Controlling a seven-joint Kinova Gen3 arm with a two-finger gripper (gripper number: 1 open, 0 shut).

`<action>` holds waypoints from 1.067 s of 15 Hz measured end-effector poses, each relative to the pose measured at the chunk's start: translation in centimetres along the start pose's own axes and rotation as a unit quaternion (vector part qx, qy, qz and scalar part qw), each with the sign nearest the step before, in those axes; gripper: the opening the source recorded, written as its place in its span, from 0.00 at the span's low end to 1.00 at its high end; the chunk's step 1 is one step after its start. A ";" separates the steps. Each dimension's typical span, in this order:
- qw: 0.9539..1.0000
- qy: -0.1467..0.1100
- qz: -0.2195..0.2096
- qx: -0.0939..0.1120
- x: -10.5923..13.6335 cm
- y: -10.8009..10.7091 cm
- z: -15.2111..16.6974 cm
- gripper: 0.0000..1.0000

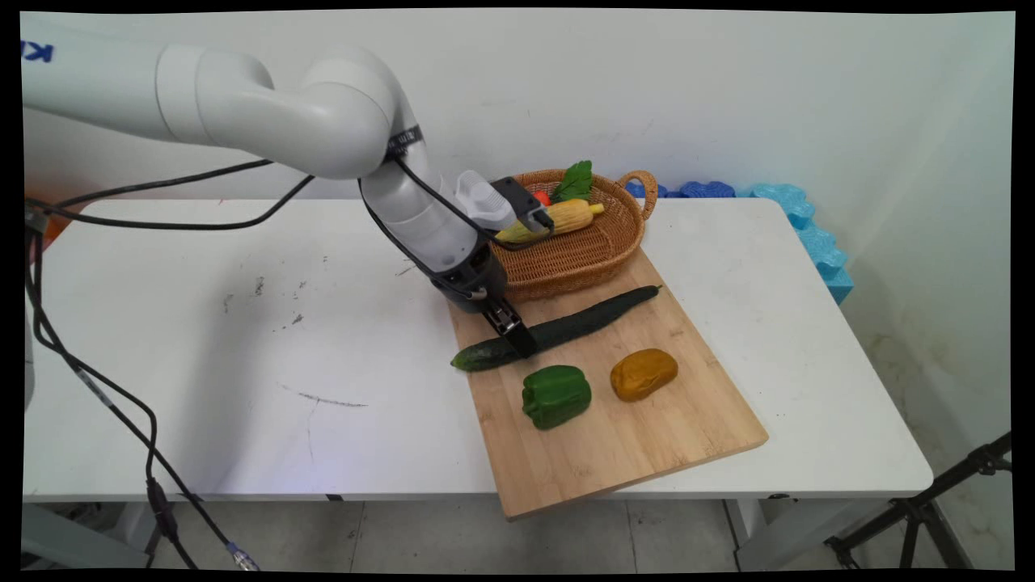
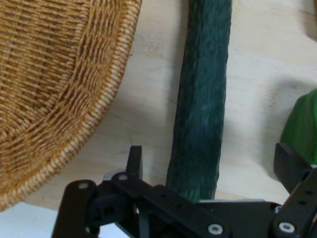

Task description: Pick up the cucumber from the cutting board, then place the picked object in the vegetable basket

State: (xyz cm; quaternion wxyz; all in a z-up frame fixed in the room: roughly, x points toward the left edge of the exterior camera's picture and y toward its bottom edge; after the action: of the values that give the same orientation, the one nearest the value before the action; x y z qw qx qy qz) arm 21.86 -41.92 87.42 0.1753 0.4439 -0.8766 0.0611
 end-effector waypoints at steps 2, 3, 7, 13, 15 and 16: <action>1.000 -0.002 0.000 0.002 0.0 0.1 0.6 1.00; 1.000 -0.003 0.000 0.003 0.1 0.2 0.8 1.00; 1.000 -0.006 0.001 0.007 0.1 0.3 1.7 1.00; 1.000 -0.004 0.001 0.010 0.0 0.3 2.4 0.00; 1.000 0.000 0.003 0.010 0.1 0.3 2.4 0.00; 1.000 0.002 0.005 0.009 0.1 0.4 2.4 0.00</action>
State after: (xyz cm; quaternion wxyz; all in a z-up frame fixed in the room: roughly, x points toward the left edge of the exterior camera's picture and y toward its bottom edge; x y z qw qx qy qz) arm 20.92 -42.38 85.26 0.1726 0.4409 -0.8780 0.0705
